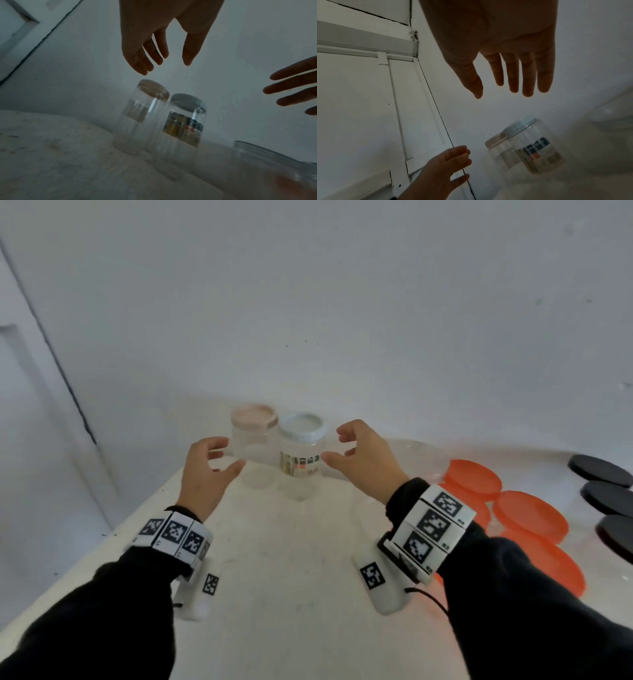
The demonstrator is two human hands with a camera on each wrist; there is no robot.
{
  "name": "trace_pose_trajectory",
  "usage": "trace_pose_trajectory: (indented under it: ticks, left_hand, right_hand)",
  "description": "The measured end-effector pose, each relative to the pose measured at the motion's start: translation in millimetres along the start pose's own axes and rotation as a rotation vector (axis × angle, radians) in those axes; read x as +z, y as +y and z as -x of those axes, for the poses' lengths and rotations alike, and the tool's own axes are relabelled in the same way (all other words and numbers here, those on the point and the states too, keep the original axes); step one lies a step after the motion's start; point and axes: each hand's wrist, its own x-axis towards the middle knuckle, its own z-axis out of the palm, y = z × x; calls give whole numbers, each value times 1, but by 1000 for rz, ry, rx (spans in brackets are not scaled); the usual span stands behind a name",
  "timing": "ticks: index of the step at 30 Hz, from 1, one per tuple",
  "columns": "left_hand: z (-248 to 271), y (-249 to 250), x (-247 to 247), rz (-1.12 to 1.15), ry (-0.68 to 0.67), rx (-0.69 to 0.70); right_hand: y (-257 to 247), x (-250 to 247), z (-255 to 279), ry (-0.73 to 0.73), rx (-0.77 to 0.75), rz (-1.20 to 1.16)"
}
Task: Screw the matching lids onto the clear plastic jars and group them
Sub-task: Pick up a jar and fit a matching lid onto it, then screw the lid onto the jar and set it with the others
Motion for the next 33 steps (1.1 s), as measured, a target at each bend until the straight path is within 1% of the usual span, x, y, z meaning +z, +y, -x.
trace_pose_trajectory:
  ticks: [4, 7, 10, 12, 15, 20, 24, 28, 30, 33]
  left_hand:
    - [-32, -33, -7, -12, -118, -95]
    - [-55, -46, -4, -8, -209, -119]
    - [-73, -52, 5, 6, -265, -129]
    - [-83, -55, 13, 13, -279, -132]
    - [-95, -58, 25, 49, -297, -120]
    - [-103, -64, 41, 118, -330, -82]
    - [-107, -75, 45, 105, -309, -49]
    - [-112, -80, 38, 90, -301, -22]
    - [-116, -82, 29, 74, -316, -22]
    - [-125, -89, 9, 52, -344, -35]
  right_hand:
    - [-6, 57, -30, 95, 124, -75]
    - [-3, 98, -42, 212, 214, -118]
    - [5, 122, -54, 328, 247, -162]
    - [14, 130, -63, 365, 281, -174]
    - [26, 136, -73, 368, 330, -200]
    - [43, 138, -86, 349, 312, -236]
    - [52, 147, -92, 347, 333, -311]
    - [54, 153, -96, 347, 312, -384]
    - [53, 154, -97, 335, 296, -335]
    - [50, 153, -98, 277, 272, -282]
